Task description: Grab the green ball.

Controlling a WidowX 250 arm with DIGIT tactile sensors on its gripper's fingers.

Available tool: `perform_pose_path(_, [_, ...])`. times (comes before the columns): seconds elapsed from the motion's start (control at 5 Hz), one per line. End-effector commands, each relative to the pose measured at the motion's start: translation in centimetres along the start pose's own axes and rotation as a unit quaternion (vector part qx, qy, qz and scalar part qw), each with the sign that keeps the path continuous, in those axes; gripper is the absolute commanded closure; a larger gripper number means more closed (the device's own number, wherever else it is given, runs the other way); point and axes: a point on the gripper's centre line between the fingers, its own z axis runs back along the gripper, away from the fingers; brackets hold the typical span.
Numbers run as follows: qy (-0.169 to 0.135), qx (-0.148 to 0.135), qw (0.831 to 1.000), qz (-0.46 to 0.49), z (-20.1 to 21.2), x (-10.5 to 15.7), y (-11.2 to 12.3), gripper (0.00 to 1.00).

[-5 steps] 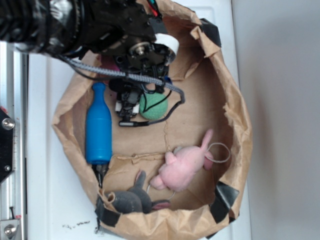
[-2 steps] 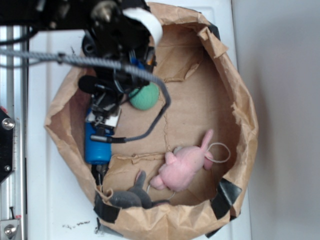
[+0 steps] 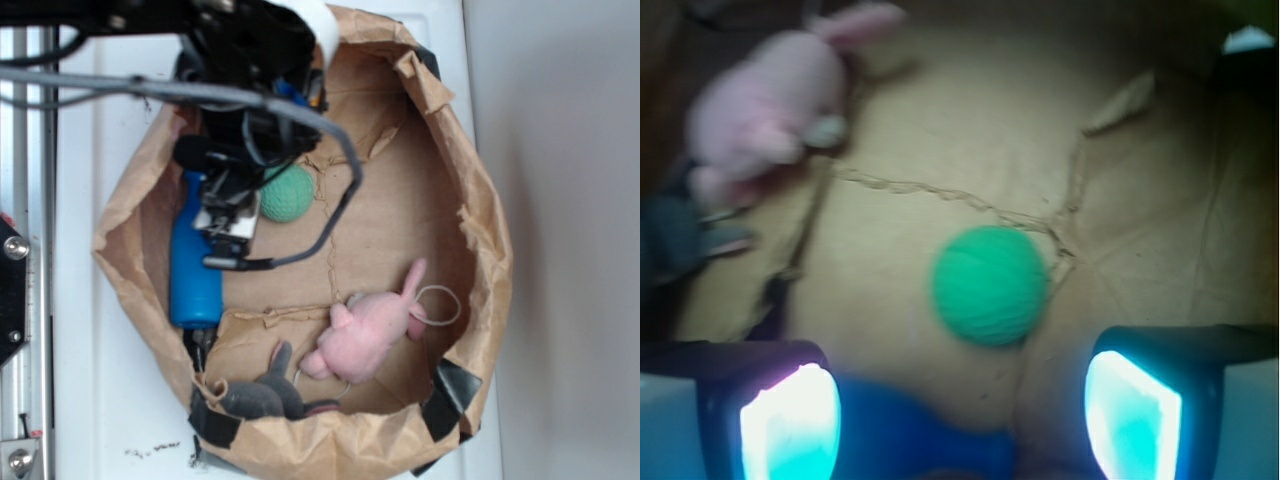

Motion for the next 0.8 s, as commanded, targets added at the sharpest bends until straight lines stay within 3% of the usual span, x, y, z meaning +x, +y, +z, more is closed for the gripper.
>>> perform_pose_path(0.0, [-0.014, 0.040, 0.999, 0.021, -1.2, 0.8, 1.7, 0.00])
perform_pose_path(0.2, [-0.009, 0.048, 0.999, 0.023, -2.1, 0.4, 1.7, 0.00])
perform_pose_path(0.6, [-0.006, -0.017, 1.000, -0.012, -1.9, -1.3, 0.2, 0.00])
